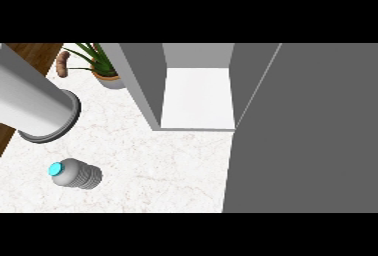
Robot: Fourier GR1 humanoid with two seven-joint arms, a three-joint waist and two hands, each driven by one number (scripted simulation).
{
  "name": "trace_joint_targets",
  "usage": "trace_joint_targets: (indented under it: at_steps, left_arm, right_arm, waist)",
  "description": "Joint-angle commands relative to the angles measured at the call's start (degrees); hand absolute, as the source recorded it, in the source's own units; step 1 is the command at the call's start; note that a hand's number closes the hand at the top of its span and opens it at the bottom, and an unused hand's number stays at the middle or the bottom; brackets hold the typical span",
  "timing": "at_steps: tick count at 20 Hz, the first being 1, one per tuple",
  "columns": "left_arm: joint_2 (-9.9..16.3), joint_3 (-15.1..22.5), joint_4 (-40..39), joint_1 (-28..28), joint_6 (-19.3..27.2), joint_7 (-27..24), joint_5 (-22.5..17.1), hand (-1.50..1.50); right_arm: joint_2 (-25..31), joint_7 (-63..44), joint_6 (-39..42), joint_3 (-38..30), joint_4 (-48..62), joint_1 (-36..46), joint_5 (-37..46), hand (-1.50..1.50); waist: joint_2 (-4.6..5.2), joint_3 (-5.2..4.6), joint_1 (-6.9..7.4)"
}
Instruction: Pick up the bottled water, place it into the cabinet and close the cabinet
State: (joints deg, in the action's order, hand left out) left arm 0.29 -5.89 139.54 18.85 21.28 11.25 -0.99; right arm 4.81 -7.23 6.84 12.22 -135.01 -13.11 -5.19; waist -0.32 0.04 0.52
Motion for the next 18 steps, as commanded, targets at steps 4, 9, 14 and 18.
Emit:
trace_joint_targets:
  at_steps: [4, 9, 14, 18]
  left_arm:
    - [0.52, 3.92, 15.68, 5.58, 3.89, 12.68, 5.84, -1.5]
    - [-0.18, 5.62, 14.06, 9.13, 4.45, 9.34, 5.27, -1.5]
    - [1.52, 5.46, 15.72, 10.26, 5.52, 10.92, 5.24, -1.5]
    - [2.85, 4.66, 16.77, 9.78, 6.12, 13.56, 4.98, -1.5]
  right_arm:
    - [-2.64, -5.85, -3.46, 9.06, -7.47, -1.84, 6.42, -1.5]
    - [-1.86, -12.46, -4.92, 13.47, -14.31, -3.47, 8.48, -1.5]
    - [-1.78, -11.4, -6.49, 16.07, -12.93, -2.98, 11.09, -1.5]
    - [-2.61, -10.94, -8.44, 14.79, -9.61, 0.25, 11.4, -1.5]
  waist:
    - [0.12, 0.01, -0.35]
    - [-0.04, -0.05, -0.22]
    - [-0.11, -0.03, -0.29]
    - [0.03, 0.01, -0.17]
